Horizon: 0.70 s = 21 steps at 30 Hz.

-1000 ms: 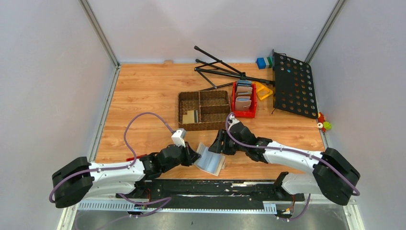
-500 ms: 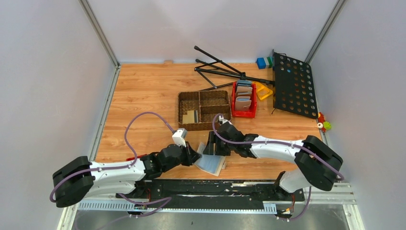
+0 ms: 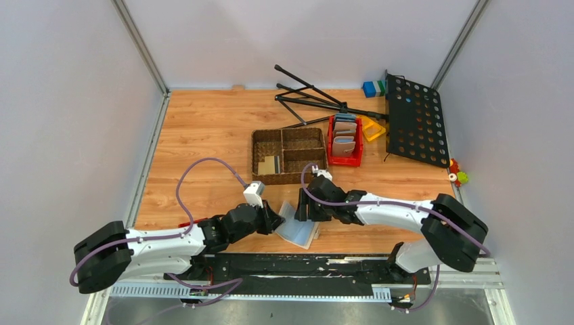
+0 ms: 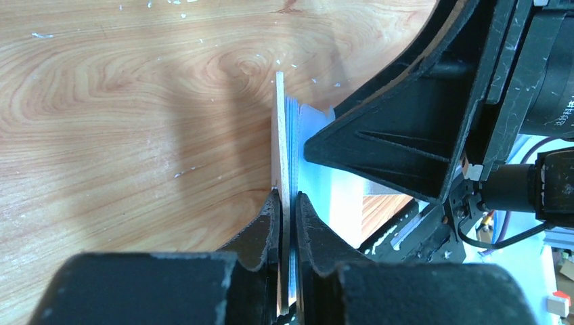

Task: Take the credit cards out of the card holder
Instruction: Remove the credit card from the card holder.

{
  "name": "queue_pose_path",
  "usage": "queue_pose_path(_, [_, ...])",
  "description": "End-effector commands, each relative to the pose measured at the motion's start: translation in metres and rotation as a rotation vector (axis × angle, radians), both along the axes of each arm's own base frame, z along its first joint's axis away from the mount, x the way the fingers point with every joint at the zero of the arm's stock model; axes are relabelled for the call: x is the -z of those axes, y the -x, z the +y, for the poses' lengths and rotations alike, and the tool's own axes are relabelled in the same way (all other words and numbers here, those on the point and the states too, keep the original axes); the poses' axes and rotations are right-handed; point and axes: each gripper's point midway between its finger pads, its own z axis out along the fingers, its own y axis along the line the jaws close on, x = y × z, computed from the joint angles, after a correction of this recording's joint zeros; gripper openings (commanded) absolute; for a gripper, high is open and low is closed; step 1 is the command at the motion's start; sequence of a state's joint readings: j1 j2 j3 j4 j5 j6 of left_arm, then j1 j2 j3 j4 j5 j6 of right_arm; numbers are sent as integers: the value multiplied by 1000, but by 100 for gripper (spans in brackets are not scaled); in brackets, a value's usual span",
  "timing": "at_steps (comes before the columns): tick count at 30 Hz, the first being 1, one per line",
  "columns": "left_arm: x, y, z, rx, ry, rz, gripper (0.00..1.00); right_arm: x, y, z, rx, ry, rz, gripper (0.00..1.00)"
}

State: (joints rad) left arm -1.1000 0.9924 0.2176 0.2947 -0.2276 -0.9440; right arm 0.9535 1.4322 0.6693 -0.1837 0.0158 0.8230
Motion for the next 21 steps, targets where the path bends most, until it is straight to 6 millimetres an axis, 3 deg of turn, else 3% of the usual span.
queue_pose_path(1, [-27,-7,-9,-17,83,-50,13,-8,2,-25,21,44,-61,60])
queue_pose_path(5, [-28,-8,-7,-21,80,-56,14,-14,7,-41,36,46,-89,60])
queue_pose_path(9, [-30,-7,-7,-16,83,-57,16,-35,5,-44,43,-9,-144,60])
queue_pose_path(15, [-29,-6,-9,-7,80,-53,16,-74,-4,-26,24,-144,-233,62])
queue_pose_path(21, [-28,-5,-12,7,82,-48,16,-77,-17,-8,17,-129,-230,62])
